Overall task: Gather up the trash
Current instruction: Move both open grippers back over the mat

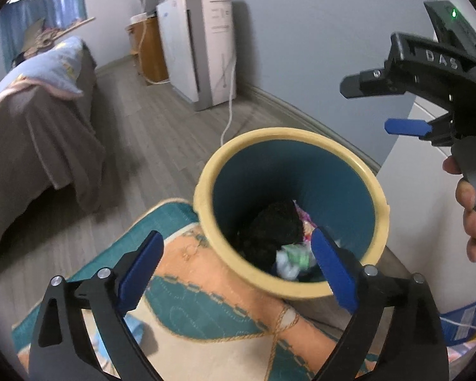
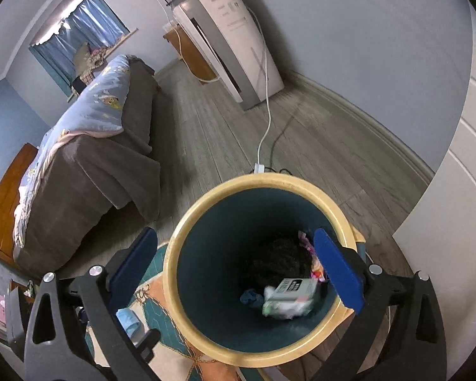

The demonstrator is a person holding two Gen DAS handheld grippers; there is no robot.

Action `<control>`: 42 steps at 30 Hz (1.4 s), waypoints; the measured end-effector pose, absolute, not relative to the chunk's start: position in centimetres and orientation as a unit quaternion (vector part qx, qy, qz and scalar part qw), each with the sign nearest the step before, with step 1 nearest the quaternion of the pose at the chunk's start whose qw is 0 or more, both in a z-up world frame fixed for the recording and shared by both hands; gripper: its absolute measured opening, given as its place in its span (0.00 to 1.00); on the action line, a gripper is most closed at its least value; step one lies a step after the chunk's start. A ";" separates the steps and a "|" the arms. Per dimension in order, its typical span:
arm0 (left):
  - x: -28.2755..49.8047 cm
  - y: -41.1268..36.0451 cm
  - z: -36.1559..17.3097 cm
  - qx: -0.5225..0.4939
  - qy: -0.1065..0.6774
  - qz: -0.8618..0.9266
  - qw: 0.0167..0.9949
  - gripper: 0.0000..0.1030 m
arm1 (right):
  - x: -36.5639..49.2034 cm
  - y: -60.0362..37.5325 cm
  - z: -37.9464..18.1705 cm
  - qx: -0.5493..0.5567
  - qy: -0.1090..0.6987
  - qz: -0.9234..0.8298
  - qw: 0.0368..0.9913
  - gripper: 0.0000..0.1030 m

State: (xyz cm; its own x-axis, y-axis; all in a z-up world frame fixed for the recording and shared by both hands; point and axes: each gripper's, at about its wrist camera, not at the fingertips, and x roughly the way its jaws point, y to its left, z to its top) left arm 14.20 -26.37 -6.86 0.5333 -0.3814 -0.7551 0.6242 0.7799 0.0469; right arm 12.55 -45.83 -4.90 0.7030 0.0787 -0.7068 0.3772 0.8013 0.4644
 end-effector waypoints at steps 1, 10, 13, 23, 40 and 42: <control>14.2 -26.0 -6.8 0.155 0.384 -0.288 0.863 0.92 | 12.7 -45.6 -5.0 0.299 0.380 -0.085 0.871 0.94; 13.6 -20.3 -4.9 0.123 0.384 -0.246 0.881 0.93 | 13.5 -42.4 -3.6 0.239 0.400 -0.068 0.882 0.94; 12.8 -17.4 -3.9 0.111 0.384 -0.225 0.889 0.93 | 13.5 -40.7 -2.5 0.200 0.400 -0.061 0.892 0.94; 6.6 -5.8 -0.6 0.048 0.389 -0.129 0.911 0.94 | 10.6 -33.3 -0.2 0.138 0.421 -0.040 0.896 0.94; -1.4 1.9 -1.8 0.000 0.415 -0.066 0.907 0.94 | 2.4 -19.9 -7.0 0.108 0.506 -0.053 0.854 0.94; -1.5 2.7 -2.4 -0.013 0.427 -0.057 0.903 0.94 | 2.0 -18.8 -8.4 0.107 0.523 -0.053 0.844 0.94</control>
State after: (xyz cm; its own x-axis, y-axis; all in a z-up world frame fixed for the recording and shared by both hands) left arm -1.49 2.72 -2.42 0.6295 -0.1141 -0.7686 0.0927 0.9931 -0.0716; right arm 1.96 -18.84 -8.41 0.4479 0.0231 -0.8938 0.2011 0.9715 0.1259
